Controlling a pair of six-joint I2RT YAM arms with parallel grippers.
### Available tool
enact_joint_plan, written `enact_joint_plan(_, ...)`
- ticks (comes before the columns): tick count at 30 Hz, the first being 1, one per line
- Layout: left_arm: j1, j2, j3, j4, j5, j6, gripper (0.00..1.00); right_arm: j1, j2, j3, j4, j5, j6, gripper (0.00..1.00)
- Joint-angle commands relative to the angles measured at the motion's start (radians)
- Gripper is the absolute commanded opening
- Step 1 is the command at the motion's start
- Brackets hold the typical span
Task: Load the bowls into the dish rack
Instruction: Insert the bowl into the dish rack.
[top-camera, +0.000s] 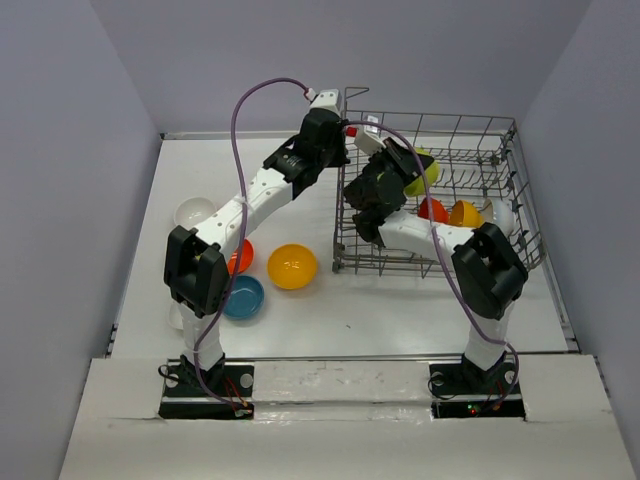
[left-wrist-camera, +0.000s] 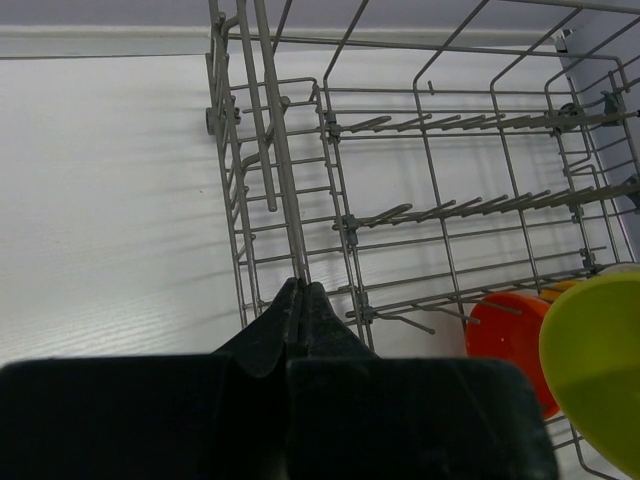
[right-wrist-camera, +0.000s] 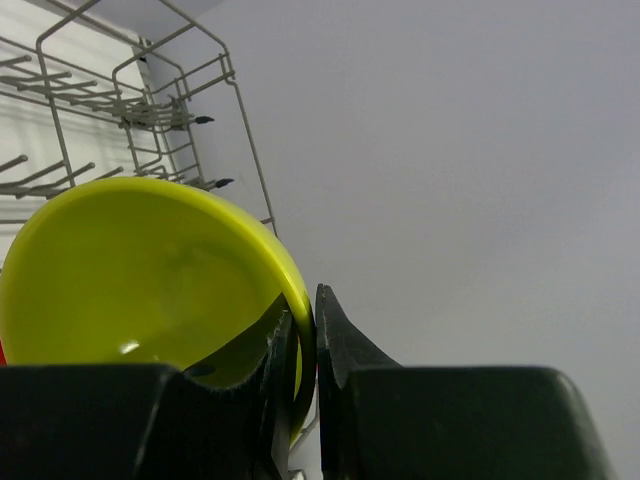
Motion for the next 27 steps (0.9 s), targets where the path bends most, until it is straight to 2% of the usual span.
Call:
enact_joint_plan(1,-0.013,-0.022,0.029,-0.01,-0.003,0.002,0.0,-0.012,-0.023,0.129,0.318,0.273,0.006,0.01)
enact_joint_plan(7,-0.013,-0.016,0.033,-0.009,-0.004,0.007,0.0,-0.012,-0.071,0.316,0.333,0.272,-0.039,0.01)
enact_joint_plan(11,-0.013,-0.003,0.05,-0.015,-0.004,0.007,0.0,-0.012,-0.031,0.498,0.35,0.266,-0.083,0.01)
enact_joint_plan(12,-0.013,0.0,0.058,-0.016,-0.003,0.007,0.0,-0.012,-0.017,0.535,0.37,0.264,-0.141,0.01)
enact_joint_plan(13,-0.013,0.0,0.06,-0.016,-0.004,0.007,0.0,-0.012,0.045,0.601,0.521,0.266,-0.239,0.01)
enact_joint_plan(14,-0.013,0.001,0.061,-0.018,-0.004,0.007,0.0,-0.012,0.047,0.662,0.524,0.267,-0.287,0.01)
enact_joint_plan(20,-0.013,0.01,0.078,-0.029,-0.01,0.012,0.0,-0.012,0.007,0.649,0.522,0.167,-0.26,0.01)
enact_joint_plan(24,-0.012,0.018,0.081,-0.032,-0.016,0.018,0.0,0.001,-0.077,0.672,0.513,0.105,-0.215,0.01)
enact_joint_plan(26,-0.013,0.029,0.093,-0.033,-0.016,0.016,0.0,0.013,-0.121,0.698,0.423,0.057,-0.143,0.01)
enact_joint_plan(27,-0.013,0.035,0.099,-0.035,-0.015,0.015,0.0,0.025,-0.141,0.689,0.363,0.024,-0.003,0.01)
